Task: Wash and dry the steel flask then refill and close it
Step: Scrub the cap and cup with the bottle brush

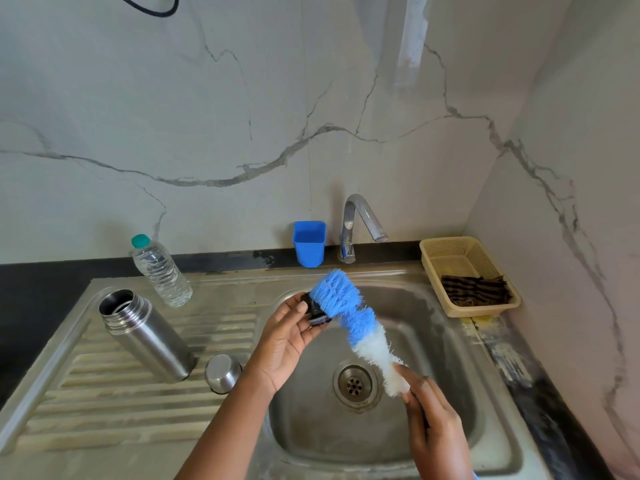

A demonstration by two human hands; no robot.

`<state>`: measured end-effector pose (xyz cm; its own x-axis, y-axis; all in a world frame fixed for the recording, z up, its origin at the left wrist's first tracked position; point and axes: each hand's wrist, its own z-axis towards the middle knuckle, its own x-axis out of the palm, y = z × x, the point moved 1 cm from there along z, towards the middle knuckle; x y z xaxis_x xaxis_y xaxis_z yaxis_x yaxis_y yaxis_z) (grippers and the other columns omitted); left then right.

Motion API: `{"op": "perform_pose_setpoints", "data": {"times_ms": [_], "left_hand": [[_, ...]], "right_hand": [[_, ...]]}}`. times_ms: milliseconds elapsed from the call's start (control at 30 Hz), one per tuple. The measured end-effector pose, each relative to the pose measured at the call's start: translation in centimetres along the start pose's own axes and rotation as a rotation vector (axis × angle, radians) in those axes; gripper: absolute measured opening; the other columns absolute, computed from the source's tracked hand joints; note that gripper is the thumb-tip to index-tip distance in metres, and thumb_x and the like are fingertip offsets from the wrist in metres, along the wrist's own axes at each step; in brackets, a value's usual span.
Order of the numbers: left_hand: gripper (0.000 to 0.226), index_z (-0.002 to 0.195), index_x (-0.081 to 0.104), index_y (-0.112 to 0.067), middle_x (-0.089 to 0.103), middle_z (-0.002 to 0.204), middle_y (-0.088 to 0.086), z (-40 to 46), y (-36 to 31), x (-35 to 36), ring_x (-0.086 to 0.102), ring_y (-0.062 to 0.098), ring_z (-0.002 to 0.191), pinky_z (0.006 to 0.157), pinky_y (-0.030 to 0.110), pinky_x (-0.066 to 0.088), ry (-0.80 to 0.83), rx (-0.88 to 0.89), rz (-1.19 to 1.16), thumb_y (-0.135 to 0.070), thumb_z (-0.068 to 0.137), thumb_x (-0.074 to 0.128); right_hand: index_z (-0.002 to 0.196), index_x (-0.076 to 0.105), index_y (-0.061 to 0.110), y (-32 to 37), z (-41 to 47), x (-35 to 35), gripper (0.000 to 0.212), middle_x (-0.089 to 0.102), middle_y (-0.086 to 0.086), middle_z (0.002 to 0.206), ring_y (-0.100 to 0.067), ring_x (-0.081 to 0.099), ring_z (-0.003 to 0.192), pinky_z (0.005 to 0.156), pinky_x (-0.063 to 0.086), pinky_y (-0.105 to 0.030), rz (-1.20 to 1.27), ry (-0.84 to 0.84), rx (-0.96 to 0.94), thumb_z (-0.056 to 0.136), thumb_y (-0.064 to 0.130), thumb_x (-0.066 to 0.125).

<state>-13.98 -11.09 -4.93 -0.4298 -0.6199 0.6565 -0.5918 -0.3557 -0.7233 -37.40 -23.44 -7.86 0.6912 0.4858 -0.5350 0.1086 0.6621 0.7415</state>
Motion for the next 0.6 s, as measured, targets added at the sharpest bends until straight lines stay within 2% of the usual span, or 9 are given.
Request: {"op": "perform_pose_setpoints", "data": {"times_ms": [67, 167, 333, 467, 600], "left_hand": [[0.091, 0.123, 0.054, -0.002, 0.066, 0.124, 0.020, -0.12, 0.22, 0.12, 0.066, 0.032, 0.113, 0.088, 0.038, 0.059, -0.033, 0.009, 0.060, -0.029, 0.049, 0.099], [0.093, 0.115, 0.054, -0.009, 0.069, 0.114, 0.012, -0.26, 0.41, 0.10, 0.069, 0.027, 0.106, 0.080, 0.034, 0.060, -0.055, 0.039, 0.038, -0.027, 0.038, 0.102], [0.085, 0.114, 0.054, -0.011, 0.065, 0.126, 0.019, -0.29, 0.56, 0.10, 0.064, 0.034, 0.117, 0.096, 0.043, 0.055, -0.019, 0.036, -0.041, -0.028, 0.045, 0.101], [0.090, 0.118, 0.055, -0.007, 0.067, 0.121, 0.018, -0.47, 0.52, 0.28, 0.068, 0.027, 0.110, 0.085, 0.036, 0.059, -0.042, 0.033, -0.027, -0.032, 0.045, 0.100], [0.086, 0.117, 0.055, -0.007, 0.064, 0.127, 0.022, -0.68, 0.58, 0.39, 0.065, 0.031, 0.116, 0.089, 0.038, 0.058, -0.035, 0.025, -0.052, -0.032, 0.047, 0.099]], "right_hand": [[0.126, 0.061, 0.038, 0.12, -0.14, 0.03, 0.046, 0.056, 0.011, 0.092, -0.012, 0.055, 0.067, 0.066, 0.044, -0.012, -0.016, 0.037, -0.005, 0.090, 0.010, 0.055], [0.127, 0.059, 0.040, 0.04, -0.20, 0.07, 0.049, 0.056, 0.011, 0.092, -0.012, 0.053, 0.067, 0.066, 0.044, -0.013, -0.020, 0.048, -0.024, 0.090, 0.008, 0.054], [0.127, 0.057, 0.044, -0.19, -0.34, 0.27, 0.051, 0.059, 0.009, 0.094, -0.017, 0.058, 0.069, 0.068, 0.045, -0.012, -0.037, -0.016, 0.028, 0.091, 0.008, 0.053], [0.127, 0.056, 0.045, 0.42, -0.69, -0.02, 0.053, 0.054, 0.013, 0.094, -0.014, 0.053, 0.067, 0.062, 0.045, -0.015, -0.053, 0.027, -0.011, 0.091, 0.006, 0.055], [0.124, 0.057, 0.047, -0.10, -0.57, 0.50, 0.065, 0.058, 0.011, 0.094, -0.017, 0.058, 0.069, 0.061, 0.043, -0.014, -0.058, -0.050, 0.077, 0.088, -0.007, 0.061]]}}
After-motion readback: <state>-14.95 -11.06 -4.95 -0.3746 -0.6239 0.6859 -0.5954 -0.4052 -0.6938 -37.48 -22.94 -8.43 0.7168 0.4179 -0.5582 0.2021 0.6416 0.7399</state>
